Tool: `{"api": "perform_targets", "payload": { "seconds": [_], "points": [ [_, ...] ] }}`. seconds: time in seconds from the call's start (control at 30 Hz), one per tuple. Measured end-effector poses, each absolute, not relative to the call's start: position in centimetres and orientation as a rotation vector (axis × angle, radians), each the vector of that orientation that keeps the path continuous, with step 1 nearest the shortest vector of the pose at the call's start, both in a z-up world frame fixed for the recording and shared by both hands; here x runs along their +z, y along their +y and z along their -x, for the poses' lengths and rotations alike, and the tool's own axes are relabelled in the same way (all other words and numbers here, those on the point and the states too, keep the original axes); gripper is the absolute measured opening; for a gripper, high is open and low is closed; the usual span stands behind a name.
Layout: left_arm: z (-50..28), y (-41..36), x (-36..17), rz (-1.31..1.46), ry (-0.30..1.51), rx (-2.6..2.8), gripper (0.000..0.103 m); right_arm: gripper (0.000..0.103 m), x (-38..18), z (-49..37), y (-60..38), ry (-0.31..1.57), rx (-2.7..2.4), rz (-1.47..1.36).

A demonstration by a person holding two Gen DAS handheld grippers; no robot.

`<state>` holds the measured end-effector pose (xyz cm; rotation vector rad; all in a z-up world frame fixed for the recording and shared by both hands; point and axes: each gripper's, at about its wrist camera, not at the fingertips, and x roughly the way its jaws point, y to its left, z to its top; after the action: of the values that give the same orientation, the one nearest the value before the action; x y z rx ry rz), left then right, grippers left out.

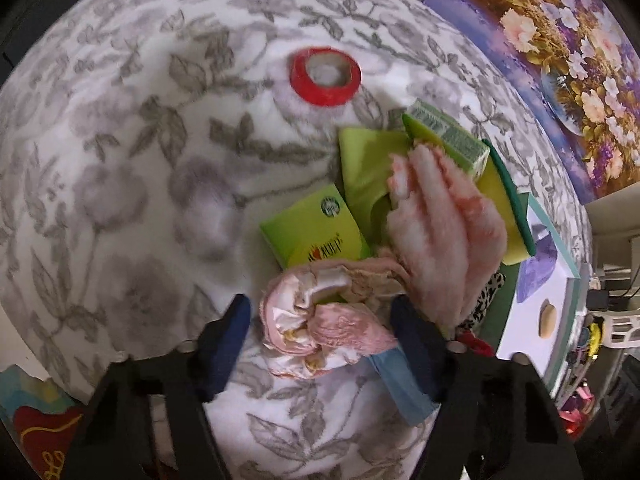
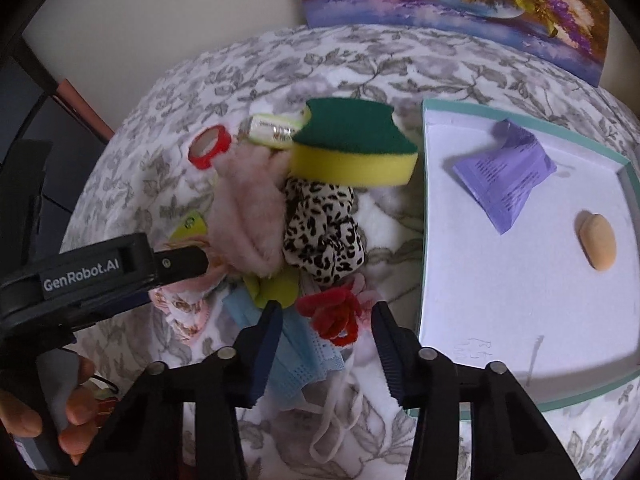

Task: Organize soft objects
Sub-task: 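Grasp the pink floral cloth with the left gripper while the right grasps the red scrunchie, then carry the pink cloth and red scrunchie over the white tray with both grippers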

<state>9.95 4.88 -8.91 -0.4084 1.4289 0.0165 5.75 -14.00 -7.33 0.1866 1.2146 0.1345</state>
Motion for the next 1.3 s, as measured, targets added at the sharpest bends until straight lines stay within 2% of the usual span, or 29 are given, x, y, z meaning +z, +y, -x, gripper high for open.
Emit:
{"api": "perform_targets", "payload": {
  "seconds": [0.07, 0.17, 0.37, 0.8, 1.03, 1.3],
  "points": [
    [-9.9, 4.9, -8.9, 0.429, 1.430, 0.003, 0.052, 0.033, -7.6, -5.9, -14.1, 1.221, 0.127, -0.184],
    [-9.8, 4.9, -8.7, 0.428, 1.414, 0.005, 0.038, 0.027, -7.7, -5.9, -14.4, 1.223, 0.121, -0.193],
    [-9.9, 5.3, -7.9, 0.435, 1.375, 0.000, 0.020, 0.022, -7.4, -5.9, -14.6, 1.221, 0.127, -0.199],
    [-9.7, 5.3, -2.0, 0.401, 1.140, -0.023, 0.019, 0.019, -4.9, -5.6, -15.6, 1.157, 0.141, -0.254],
    [-9.9, 3.8, 0.0, 0.365, 1.116, -0.055, 0.019, 0.019, -1.6, -5.4, -16.6, 1.059, 0.135, -0.275],
    [-11.4, -0.5, 3.2, 0.288, 1.105, -0.136, 0.019, 0.019, -0.9, -6.2, -20.1, 1.035, 0.030, -0.328]
  ]
}}
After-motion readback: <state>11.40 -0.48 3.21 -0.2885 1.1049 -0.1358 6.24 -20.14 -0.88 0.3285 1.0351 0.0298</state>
